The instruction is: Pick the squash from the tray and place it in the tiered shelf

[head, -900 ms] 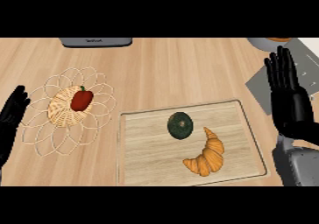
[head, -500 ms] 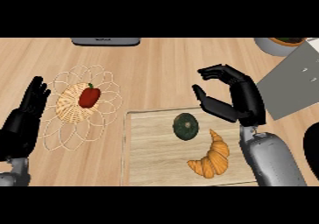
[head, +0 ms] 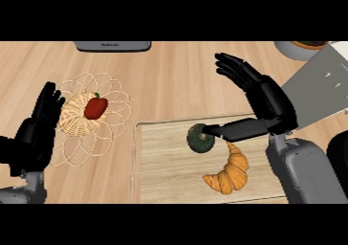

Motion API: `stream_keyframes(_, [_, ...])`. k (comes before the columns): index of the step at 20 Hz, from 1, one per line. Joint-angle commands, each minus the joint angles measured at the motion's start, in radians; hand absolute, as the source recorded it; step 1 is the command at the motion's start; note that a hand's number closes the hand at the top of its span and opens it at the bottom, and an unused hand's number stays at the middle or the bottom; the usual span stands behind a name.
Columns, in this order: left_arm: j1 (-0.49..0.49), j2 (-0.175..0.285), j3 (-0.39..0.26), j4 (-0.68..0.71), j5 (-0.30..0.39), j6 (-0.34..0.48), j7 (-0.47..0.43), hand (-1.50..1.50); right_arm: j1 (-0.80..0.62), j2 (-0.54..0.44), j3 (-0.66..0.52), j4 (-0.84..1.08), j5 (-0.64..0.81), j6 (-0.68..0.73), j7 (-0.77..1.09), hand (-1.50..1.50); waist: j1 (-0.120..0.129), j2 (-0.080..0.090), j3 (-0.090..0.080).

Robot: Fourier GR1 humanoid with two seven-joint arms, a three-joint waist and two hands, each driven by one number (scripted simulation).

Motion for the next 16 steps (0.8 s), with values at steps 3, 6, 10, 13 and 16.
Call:
stream_keyframes(3, [0.014, 0.006, 0.003, -0.019, 0.003, -0.008, 0.024, 0.00, -0.092, -0.189, 0.113, -0.105, 0.061, 0.191, 0.226, -1.50, 0.000, -0.007, -0.002])
stream_keyframes(6, [0.020, -0.006, 0.000, -0.019, 0.004, -0.010, 0.011, 0.00, -0.164, -0.239, 0.171, -0.184, 0.079, 0.249, 0.399, -1.50, -0.002, -0.010, -0.003])
stream_keyframes(10, [0.008, -0.004, 0.012, 0.011, 0.006, -0.015, 0.007, 0.00, -0.250, -0.310, 0.289, -0.219, 0.247, 0.302, 0.530, -1.50, -0.004, -0.008, -0.004])
stream_keyframes(13, [0.019, -0.009, 0.000, -0.012, -0.010, -0.008, 0.008, 0.00, -0.301, -0.273, 0.384, -0.228, 0.333, 0.315, 0.684, -1.50, 0.006, -0.006, -0.003])
stream_keyframes(16, [0.022, -0.039, -0.027, -0.025, -0.041, 0.016, 0.002, 0.00, -0.368, -0.171, 0.458, -0.201, 0.384, 0.321, 0.861, -1.50, 0.010, -0.003, -0.002])
